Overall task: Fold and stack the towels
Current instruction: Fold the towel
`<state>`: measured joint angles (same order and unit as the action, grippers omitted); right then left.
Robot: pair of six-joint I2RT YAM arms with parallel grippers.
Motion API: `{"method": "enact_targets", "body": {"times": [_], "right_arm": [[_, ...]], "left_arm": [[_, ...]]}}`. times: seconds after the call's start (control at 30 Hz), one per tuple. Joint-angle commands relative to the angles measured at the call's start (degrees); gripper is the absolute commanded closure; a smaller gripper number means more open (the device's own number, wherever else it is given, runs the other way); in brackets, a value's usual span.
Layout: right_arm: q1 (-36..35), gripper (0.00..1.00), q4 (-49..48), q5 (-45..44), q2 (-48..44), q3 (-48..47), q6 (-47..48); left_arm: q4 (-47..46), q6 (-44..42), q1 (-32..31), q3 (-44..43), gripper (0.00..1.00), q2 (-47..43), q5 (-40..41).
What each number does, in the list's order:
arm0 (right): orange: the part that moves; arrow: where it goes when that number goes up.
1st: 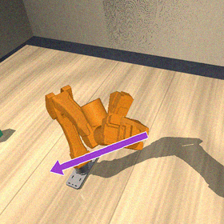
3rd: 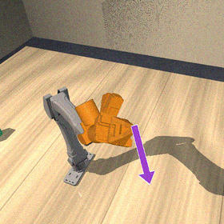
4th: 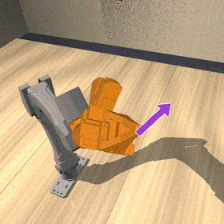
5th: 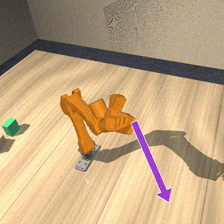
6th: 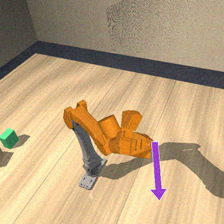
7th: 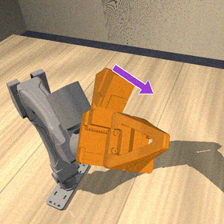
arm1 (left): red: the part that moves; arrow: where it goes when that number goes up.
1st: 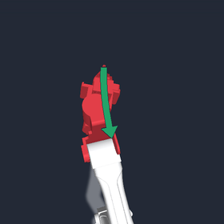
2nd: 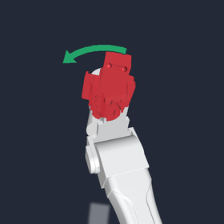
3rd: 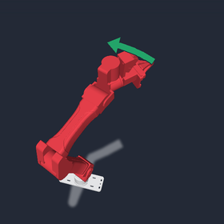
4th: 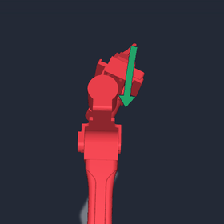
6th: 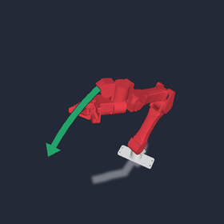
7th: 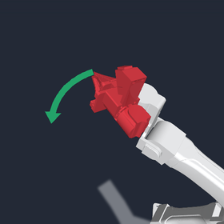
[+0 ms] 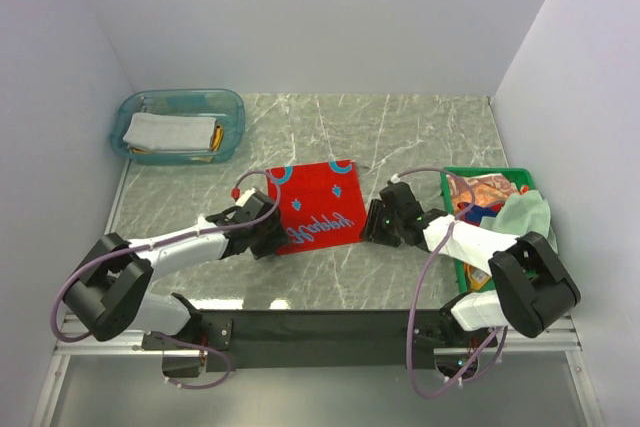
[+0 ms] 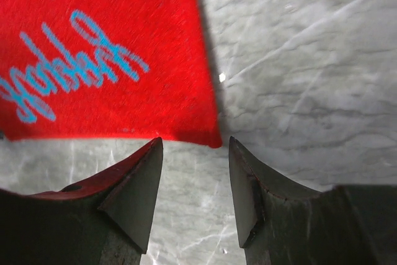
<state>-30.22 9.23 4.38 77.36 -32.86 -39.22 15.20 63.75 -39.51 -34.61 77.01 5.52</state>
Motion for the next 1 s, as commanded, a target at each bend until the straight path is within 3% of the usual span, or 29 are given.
{"method": "enact_targets", "body": {"times": [0.0,0.27,0.47,0.97], "right_arm": [[-0.4,0.46,0.9,-6.4,0.9,-1.9,-3.9],[-1.1,0.5,0.9,-6.4,3.8,-2.6,-4.4],[-1.3,0.65,1.4,-6.0,2.4,-2.5,-4.3],[-1.4,0.68,-0.9,-2.0,-1.3,-1.4,-5.4]], "left_arm": [[2.3,3.2,-1.1,1.1,0.42,3.1,2.0],[0.9,4.0,-1.7,0.9,0.54,6.0,1.4],[2.5,4.6,-2.6,0.8,0.66,4.6,2.1],[5.4,5.6,-3.9,0.9,0.59,-0.5,3.2]]}}
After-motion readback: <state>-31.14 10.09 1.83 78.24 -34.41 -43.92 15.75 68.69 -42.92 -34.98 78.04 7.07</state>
